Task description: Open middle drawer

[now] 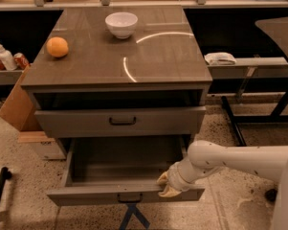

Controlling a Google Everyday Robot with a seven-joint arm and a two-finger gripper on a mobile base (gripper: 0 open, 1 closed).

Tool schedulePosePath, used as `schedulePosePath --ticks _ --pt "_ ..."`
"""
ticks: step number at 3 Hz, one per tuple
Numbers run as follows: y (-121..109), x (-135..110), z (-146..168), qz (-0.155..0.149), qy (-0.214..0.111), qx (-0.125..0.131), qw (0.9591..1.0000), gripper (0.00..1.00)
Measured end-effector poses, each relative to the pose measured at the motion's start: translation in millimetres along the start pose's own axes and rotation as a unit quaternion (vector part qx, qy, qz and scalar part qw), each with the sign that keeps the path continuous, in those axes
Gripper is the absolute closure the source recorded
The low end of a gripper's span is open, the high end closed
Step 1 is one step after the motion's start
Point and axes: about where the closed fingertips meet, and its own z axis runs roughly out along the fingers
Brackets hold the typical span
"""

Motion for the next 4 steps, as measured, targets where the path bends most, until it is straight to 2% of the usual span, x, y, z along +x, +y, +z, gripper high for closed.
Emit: schedulePosePath --ticks 1,3,4 --pt "0 -1 -1 0.0 0.0 0.0 1.0 1.0" --pt "46 -6 0 0.03 -0.034 -0.029 0.9985 1.0" --pt "56 -4 2 0.042 -0.049 -0.041 0.9971 0.82"
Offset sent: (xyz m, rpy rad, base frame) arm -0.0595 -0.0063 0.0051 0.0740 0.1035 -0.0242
